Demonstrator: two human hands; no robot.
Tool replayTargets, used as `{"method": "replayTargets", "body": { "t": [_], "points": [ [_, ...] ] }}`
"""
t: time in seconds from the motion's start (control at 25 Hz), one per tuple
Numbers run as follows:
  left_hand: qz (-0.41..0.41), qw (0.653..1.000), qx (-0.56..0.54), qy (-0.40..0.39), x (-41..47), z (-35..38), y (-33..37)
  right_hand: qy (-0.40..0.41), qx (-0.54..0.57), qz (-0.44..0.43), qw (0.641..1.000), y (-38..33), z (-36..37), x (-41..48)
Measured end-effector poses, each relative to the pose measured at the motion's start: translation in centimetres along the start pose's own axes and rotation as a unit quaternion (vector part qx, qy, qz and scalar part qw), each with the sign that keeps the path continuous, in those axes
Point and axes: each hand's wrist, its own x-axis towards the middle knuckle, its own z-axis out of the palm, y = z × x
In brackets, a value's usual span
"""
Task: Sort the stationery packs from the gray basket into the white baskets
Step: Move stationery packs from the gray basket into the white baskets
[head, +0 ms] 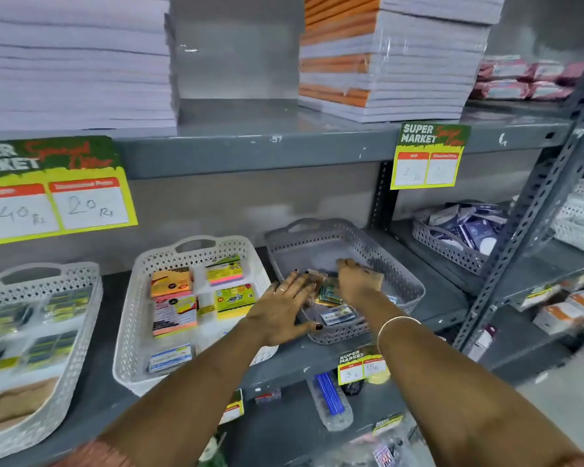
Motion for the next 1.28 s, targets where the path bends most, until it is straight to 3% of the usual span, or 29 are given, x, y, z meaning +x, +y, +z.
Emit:
{"method": "replayTargets", "body": {
  "t": [0.28, 0.68, 0.92, 1.04, 1.28],
  "points": [
    [0.029, 0.999, -0.017, -0.029, 1.6, 0.6, 0.1, -0.129, 0.012, -0.046, 0.991, 1.3, 2.9, 3.5],
    [0.038, 0.998, -0.005, -0.04, 1.8, 1.4, -0.2, -0.15, -0.055, -0.072, 0.984, 0.9, 2.4, 4.3],
    [0.031, 0.999, -0.008, -0.002, 1.7, 1.5, -0.5, -0.126, -0.064, -0.106, 0.984, -0.2, 0.0, 5.5],
    [-0.007, 0.999, 0.008, 0.037, 0.1, 0.2, -1.7, -0.104, -0.066, -0.127, 0.984, -1.8, -1.8, 6.4],
    [-0.172, 0.98, 0.047, 0.092, -9.6, -3.3, -8.7, -0.062, -0.053, -0.224, 0.971, -10.4, -3.9, 7.4]
  ]
}}
